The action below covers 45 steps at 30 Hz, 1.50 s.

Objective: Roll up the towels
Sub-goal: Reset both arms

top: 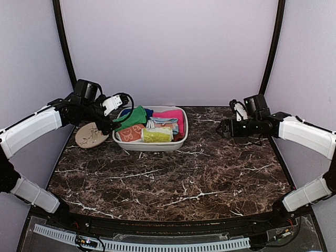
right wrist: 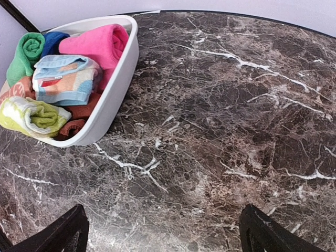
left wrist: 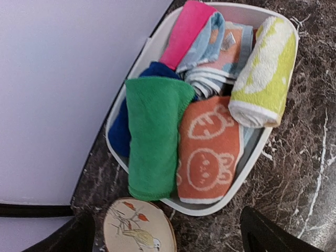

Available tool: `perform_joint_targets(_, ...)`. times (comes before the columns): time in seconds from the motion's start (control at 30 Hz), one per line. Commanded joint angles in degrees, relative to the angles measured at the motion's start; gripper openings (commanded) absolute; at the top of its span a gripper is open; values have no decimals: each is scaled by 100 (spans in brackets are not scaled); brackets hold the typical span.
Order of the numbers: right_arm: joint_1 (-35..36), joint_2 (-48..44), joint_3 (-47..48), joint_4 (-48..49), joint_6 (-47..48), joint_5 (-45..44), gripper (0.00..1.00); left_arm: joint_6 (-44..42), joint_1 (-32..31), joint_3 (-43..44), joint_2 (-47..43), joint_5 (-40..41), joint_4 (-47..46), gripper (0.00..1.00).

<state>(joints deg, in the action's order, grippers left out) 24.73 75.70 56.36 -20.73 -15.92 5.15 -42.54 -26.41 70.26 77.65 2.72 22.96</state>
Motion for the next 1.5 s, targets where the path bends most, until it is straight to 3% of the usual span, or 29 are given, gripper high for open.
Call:
perform_joint_targets(0.0, -70, -287, -274, 107, 65, -404, 100, 695, 668, -560, -417, -979, 209, 99)
perform_joint_targets(0.17, -118, -1016, -1282, 1256, 239, -1728, 100, 1623, 1605, -2123, -1280, -1325, -1645, 99)
perform_joint_targets(0.27, -231, -1199, -1512, 1581, 139, -2518, 100, 2350, 2123, -2696, -1224, -1543, -2318, 99)
perform_joint_targets(0.33, -290, -1279, -1632, 1675, 10, -3504, 100, 2798, 2453, -3031, -1079, -1804, -2916, 99)
perform_joint_targets(0.5, -524, -1457, -2549, 3026, 312, -4873, 100, 3162, 2545, -3875, -669, -1598, -4548, 99)
perform_joint_targets(0.73, -628, -865, -3537, 5363, 800, -5318, 100, 3382, 2558, -5344, -84, -913, -8145, 99)
perform_joint_targets(0.8, -682, -762, -3797, 6164, 1223, -5250, 100, 3331, 2560, -5465, 184, -962, -8369, 99)
perform_joint_targets(0.93, -960, -533, -4446, 7803, 1639, -4528, 100, 3466, 2557, -5938, 876, -757, -9960, 99)
perform_joint_targets(1.0, -1241, -385, -4526, 8161, 1625, -3934, 100, 3464, 2561, -6104, 1396, -611, -10969, 99)
perform_joint_targets(1.07, -1461, -118, -4536, 8472, 1631, -3516, 100, 3528, 2562, -5927, 1095, -615, -10070, 99)
perform_joint_targets(1.2, -1947, 383, -4504, 8946, 1546, -2638, 100, 3691, 2562, -5555, 1151, -152, -9521, 99)
perform_joint_targets(1.37, -2462, 1251, -4449, 9723, 1489, -1184, 100, 3715, 2571, -5549, 1183, -102, -9548, 99)
perform_joint_targets(1.43, -2595, 1145, -4244, 9092, 1359, -1058, 100, 3691, 2571, -5575, 1236, -116, -9724, 99)
perform_joint_targets(1.47, -2633, 1202, -4270, 9285, 1332, -1009, 100, 3698, 2571, -5577, 1227, -108, -9691, 99)
